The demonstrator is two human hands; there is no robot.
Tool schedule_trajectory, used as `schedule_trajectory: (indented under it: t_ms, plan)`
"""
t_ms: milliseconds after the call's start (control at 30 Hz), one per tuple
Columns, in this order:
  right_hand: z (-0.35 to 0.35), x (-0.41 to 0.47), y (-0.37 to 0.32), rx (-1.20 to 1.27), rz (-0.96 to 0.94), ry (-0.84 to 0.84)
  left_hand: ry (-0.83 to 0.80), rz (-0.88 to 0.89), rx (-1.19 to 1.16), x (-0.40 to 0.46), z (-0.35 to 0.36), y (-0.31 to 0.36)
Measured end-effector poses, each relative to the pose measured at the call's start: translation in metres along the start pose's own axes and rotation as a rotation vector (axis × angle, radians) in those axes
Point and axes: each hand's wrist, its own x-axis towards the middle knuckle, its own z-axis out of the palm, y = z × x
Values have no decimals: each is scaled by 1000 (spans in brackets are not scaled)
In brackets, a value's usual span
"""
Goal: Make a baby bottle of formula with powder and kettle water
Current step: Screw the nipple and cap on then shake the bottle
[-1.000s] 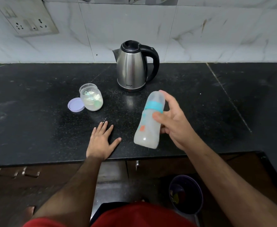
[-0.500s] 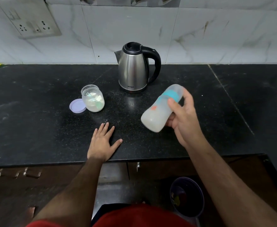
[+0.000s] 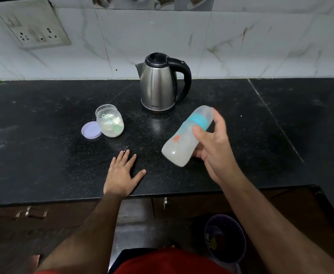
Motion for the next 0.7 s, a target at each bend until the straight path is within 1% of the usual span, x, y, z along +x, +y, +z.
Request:
schedule_trajectory:
  t_ms: [67,133,233,300,333,433,467,533,633,700]
  plan:
    - [2,-5,2,-46,62,-100,-1,-1,-1,0,-1,0]
    - [3,-6,0,-67,61,-114,-1,0,-1,1,0,0]
    - [1,1,-5,11,-27,27,4,1,-12,0,1,0]
    - [0,4,-6,36,-55,73,8,3,-14,1,2,-1]
    - [1,3,-4,29,-46,54,10,3,-13,1,2,-1]
    - [4,-6,3,-36,35,-99,8,3,-6,1,3,-2]
    - [4,-8,5,-57,46,-125,5,4,0,1,3,-2]
    - [5,-7,3,-47,17,-100,5,5,5,1,3,-2]
    - [3,0,-2,10,-57,16,12,4,2,1,3,-2]
    - [4,-1,-2,12,-60,1,14,5,-2,1,3,-2]
